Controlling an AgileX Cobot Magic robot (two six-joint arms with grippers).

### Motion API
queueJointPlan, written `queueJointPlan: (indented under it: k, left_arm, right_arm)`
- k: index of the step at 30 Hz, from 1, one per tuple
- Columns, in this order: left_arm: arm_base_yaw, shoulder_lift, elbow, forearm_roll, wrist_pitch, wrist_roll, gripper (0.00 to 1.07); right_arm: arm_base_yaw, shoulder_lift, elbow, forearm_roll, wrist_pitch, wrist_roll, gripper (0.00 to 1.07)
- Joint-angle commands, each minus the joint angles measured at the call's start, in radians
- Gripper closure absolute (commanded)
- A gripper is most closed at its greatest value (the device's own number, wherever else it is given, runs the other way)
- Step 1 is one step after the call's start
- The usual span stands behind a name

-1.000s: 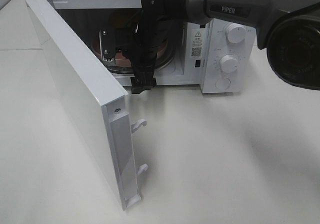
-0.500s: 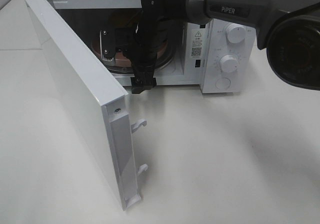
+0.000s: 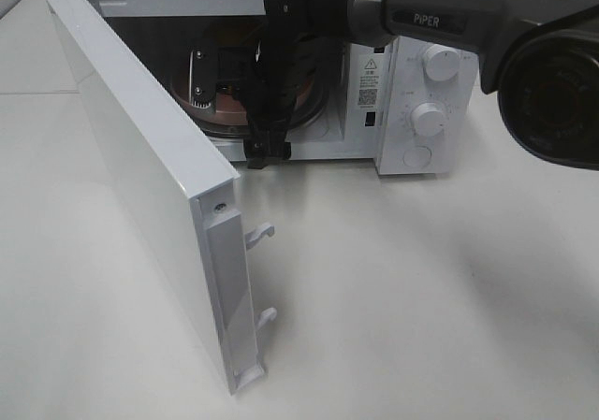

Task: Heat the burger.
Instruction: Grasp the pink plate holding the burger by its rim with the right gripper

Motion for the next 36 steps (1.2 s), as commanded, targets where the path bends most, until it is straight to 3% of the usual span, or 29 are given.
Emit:
queueJointPlan:
  k: [1, 32, 35, 36]
  left_arm:
    - [0.004, -0.015, 0.004, -0.003, -0.013, -0.007, 0.06]
    - [0.004, -0.015, 0.004, -0.003, -0.013, -0.007, 0.06]
    - [0.004, -0.015, 0.004, -0.003, -0.013, -0.007, 0.06]
    - [0.004, -0.015, 0.004, -0.003, -0.013, -0.007, 0.06]
  right_arm:
    - [-0.001, 0.017, -0.003, 0.009, -0.003, -0.010, 0.08]
    - [-0.001, 0.045, -0.003, 0.033, -0.003, -0.027, 0.08]
    - [-0.002, 0.045, -0.003, 0.041, 0.008, -0.027, 0.11]
    - [-0.004, 0.045, -0.003, 0.043, 0.019, -0.027, 0.18]
